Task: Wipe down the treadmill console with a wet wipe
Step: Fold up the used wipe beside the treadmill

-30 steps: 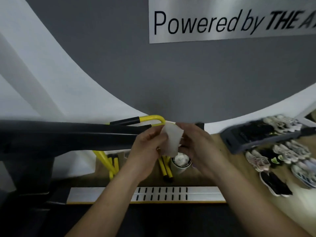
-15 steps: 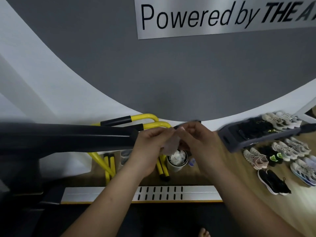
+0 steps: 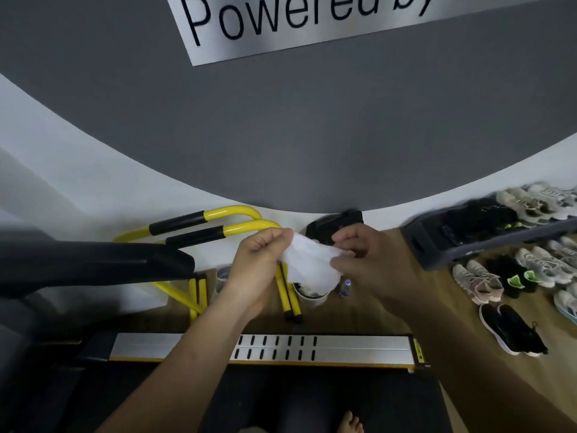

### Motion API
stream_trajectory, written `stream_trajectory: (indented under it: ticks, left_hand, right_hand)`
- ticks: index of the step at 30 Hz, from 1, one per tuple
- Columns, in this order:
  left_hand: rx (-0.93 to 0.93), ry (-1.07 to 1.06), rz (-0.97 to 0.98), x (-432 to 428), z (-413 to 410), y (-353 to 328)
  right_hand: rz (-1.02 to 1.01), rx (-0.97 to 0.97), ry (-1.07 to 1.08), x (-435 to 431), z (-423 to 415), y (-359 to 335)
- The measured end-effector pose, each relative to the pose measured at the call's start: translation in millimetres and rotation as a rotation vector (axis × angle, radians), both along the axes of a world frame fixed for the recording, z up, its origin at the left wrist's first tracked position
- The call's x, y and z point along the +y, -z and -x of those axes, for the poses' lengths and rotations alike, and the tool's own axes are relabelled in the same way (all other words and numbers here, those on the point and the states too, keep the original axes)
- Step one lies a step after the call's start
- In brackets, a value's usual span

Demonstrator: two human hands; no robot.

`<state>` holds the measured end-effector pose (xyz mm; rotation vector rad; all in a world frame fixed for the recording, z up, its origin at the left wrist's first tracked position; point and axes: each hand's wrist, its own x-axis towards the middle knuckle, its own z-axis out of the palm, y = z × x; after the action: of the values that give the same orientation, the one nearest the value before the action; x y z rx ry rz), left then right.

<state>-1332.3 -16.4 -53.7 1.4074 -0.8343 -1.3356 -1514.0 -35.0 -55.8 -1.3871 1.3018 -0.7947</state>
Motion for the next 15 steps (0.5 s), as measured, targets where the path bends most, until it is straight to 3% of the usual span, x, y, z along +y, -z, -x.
stream_trajectory:
  ticks: [5, 8, 15]
  left_hand:
    - [-0.036, -0.048, -0.051, -14.0, 20.5, 25.9]
    - [-0.094, -0.025, -0.056, -20.8, 26.2, 45.0]
    - [-0.203, 0.090, -0.186, -55.6, 26.5, 123.4]
  right_hand:
    - [0.000, -0.164, 0.158, -19.1, 19.1, 22.9]
    - [-0.260, -0.400, 0.222, -24.1, 13.6, 52.0]
    - [-0.486, -0.295, 0.301, -56.7, 9.5, 140.0]
